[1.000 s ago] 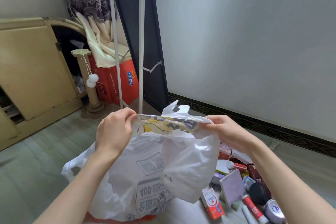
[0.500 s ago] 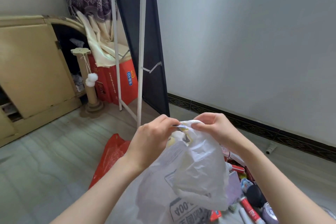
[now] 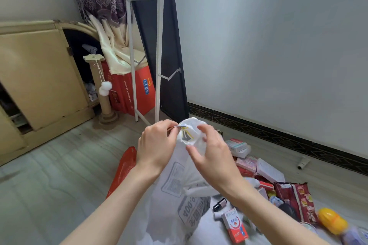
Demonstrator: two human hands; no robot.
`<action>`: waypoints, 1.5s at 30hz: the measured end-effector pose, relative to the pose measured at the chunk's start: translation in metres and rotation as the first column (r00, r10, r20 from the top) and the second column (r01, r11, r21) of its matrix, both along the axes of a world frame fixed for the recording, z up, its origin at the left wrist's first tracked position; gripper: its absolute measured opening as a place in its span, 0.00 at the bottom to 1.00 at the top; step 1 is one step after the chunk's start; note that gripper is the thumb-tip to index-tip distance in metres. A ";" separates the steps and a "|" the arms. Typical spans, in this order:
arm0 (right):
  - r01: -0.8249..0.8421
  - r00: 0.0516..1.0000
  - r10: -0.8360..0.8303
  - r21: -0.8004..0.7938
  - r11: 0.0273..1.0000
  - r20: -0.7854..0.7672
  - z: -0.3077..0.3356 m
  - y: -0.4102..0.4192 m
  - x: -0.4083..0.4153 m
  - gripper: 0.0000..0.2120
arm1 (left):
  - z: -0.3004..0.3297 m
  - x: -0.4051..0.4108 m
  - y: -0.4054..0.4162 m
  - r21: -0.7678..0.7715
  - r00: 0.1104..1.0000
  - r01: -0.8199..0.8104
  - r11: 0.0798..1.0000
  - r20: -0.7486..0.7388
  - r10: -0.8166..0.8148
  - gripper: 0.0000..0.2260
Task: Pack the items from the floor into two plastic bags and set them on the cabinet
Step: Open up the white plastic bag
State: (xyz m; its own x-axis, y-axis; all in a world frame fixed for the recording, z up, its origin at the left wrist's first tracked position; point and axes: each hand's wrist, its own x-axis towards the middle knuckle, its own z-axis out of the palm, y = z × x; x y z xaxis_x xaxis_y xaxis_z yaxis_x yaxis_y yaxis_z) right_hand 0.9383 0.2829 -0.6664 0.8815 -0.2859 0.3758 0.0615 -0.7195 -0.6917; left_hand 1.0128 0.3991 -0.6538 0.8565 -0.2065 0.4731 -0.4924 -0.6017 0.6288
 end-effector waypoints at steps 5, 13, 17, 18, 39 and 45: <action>0.052 0.983 -0.083 -0.188 0.981 -0.163 -0.013 -0.014 0.009 0.40 | 0.010 -0.008 0.006 -0.139 0.956 0.265 0.954 -0.089 -0.279 0.04; 0.244 0.967 -0.196 -0.386 0.889 0.159 -0.020 -0.025 0.021 0.26 | 0.020 -0.006 0.023 -0.309 0.879 0.319 0.896 -0.256 -0.402 0.06; 0.192 0.981 -0.176 -0.293 0.937 0.080 -0.027 -0.022 0.028 0.25 | 0.023 -0.007 0.025 -0.407 0.851 0.325 0.854 -0.267 -0.451 0.07; 0.185 0.982 -0.167 -0.265 0.946 0.090 -0.028 -0.021 0.030 0.21 | 0.023 -0.007 0.025 -0.414 0.848 0.331 0.848 -0.264 -0.460 0.08; -0.125 0.991 0.130 0.376 0.918 0.012 0.025 -0.055 0.020 0.14 | 0.005 -0.010 0.016 0.195 0.929 0.147 0.970 0.309 -0.203 0.19; -0.115 0.992 0.051 0.658 0.744 0.116 0.030 -0.045 0.024 0.16 | 0.000 -0.028 -0.010 0.284 0.833 0.387 0.877 0.301 -0.464 0.16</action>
